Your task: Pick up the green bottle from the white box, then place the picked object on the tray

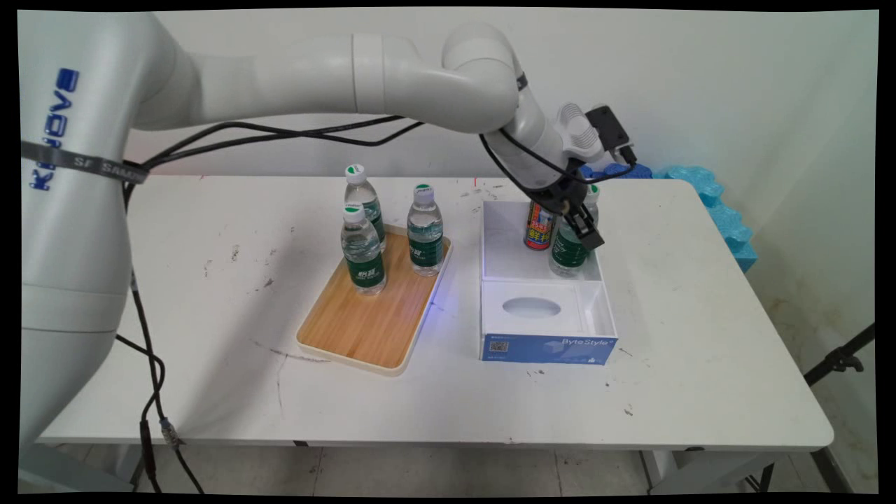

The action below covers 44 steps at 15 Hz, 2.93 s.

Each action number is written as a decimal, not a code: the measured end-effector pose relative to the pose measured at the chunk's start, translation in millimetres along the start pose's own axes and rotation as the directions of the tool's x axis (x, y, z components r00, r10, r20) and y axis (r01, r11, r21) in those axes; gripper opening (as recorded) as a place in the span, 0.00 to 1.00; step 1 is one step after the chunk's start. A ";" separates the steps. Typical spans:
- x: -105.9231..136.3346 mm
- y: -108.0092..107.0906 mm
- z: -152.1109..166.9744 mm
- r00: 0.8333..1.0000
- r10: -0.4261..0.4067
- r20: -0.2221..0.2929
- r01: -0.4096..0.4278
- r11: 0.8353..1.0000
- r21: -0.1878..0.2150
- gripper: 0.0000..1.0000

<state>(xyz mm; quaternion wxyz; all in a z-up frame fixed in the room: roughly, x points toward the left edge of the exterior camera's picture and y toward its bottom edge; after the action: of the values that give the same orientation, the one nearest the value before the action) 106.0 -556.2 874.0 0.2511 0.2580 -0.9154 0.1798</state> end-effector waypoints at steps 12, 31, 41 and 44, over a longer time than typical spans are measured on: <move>15.3 -1.1 -13.8 1.000 0.004 0.004 -0.004 1.000 -0.006 0.00; -85.9 -21.9 -195.9 0.988 0.081 -0.130 -0.095 0.990 -0.104 0.00; -188.4 -26.3 -250.3 0.986 0.143 -0.088 -0.153 0.981 -0.119 0.00; -211.7 -25.9 -254.9 0.984 0.159 -0.076 -0.167 0.978 -0.122 0.00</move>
<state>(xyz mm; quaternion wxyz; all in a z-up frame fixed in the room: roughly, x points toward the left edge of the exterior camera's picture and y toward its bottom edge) 370.9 -379.2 968.4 0.2817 0.1595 -0.9343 0.1491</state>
